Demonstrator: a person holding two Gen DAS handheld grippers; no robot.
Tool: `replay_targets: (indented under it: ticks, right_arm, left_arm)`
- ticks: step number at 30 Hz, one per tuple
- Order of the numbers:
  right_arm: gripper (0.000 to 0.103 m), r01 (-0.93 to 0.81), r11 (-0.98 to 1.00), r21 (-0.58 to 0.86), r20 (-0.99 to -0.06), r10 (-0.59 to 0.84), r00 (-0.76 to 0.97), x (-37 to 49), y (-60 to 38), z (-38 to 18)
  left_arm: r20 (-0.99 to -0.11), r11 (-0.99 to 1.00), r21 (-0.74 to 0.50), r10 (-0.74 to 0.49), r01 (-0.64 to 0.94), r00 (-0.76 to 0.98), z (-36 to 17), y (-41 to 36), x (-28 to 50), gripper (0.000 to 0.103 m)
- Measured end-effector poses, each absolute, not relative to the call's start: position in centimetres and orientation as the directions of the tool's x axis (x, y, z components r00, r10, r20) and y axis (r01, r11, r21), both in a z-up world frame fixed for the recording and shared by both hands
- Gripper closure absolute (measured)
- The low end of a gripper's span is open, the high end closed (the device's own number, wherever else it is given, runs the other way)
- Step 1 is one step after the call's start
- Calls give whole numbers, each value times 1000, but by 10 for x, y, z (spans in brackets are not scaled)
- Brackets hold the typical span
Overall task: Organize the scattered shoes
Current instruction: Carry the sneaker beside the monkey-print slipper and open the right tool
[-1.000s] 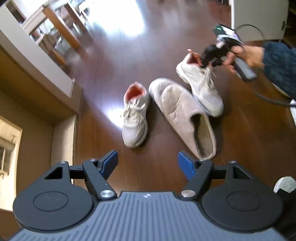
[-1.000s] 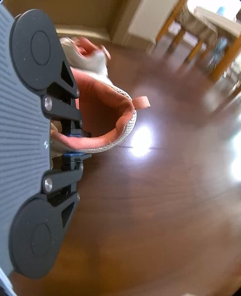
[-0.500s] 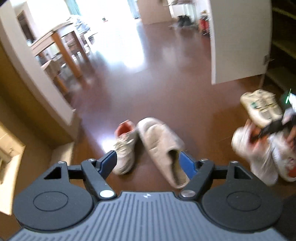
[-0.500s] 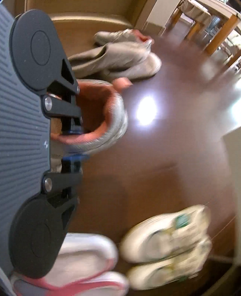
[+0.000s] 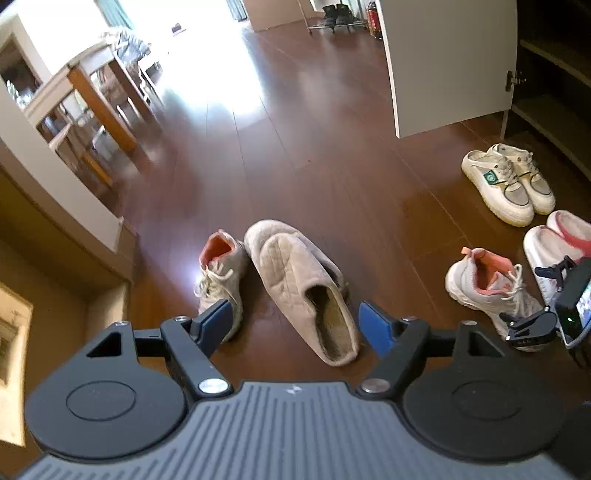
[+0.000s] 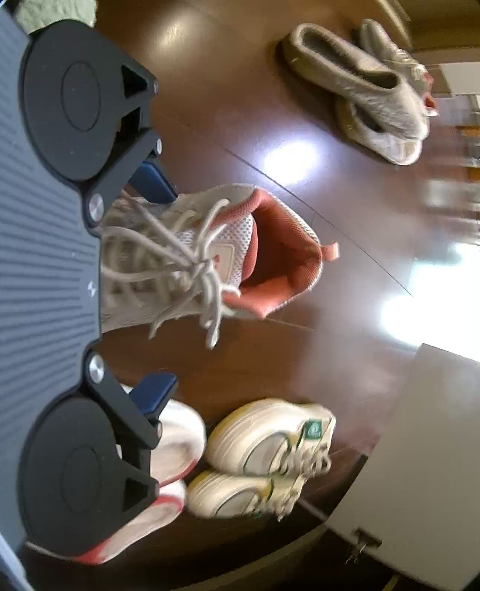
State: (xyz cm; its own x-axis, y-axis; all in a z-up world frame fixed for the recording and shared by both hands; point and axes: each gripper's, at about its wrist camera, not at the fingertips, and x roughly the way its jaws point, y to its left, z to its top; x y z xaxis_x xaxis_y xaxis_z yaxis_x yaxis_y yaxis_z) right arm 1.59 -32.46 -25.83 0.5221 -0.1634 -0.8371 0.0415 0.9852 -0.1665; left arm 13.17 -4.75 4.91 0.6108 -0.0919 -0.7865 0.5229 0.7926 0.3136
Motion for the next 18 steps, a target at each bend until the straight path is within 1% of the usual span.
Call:
replay_targets:
  ticks: [2, 3, 5, 9, 13, 18]
  right_arm:
    - [22, 73, 991, -108, -871, -130, 473, 21, -327, -273]
    - [23, 109, 989, -102, -878, -141, 457, 18, -324, -275]
    - [30, 180, 977, -118, -867, -190, 461, 6, -316, -275]
    - [33, 320, 937, -144, -863, -277, 422, -16, -307, -273]
    - [34, 467, 869, -164, -872, -349, 343, -27, -317, -272]
    - [34, 451, 873, -187, -865, -364, 346, -29, -325, -273]
  left_arm:
    - [-784, 788, 324, -86, 524, 615, 47, -51, 133, 25]
    - [-787, 787, 320, -89, 527, 610, 46, -53, 134, 25]
    - [-794, 781, 315, -95, 539, 601, 44, -58, 135, 25]
    - [-795, 758, 339, -85, 557, 601, 37, -66, 136, 25]
    - [-793, 748, 349, -85, 564, 603, 35, -70, 135, 25]
    - [-785, 744, 367, -73, 558, 615, 34, -67, 135, 25]
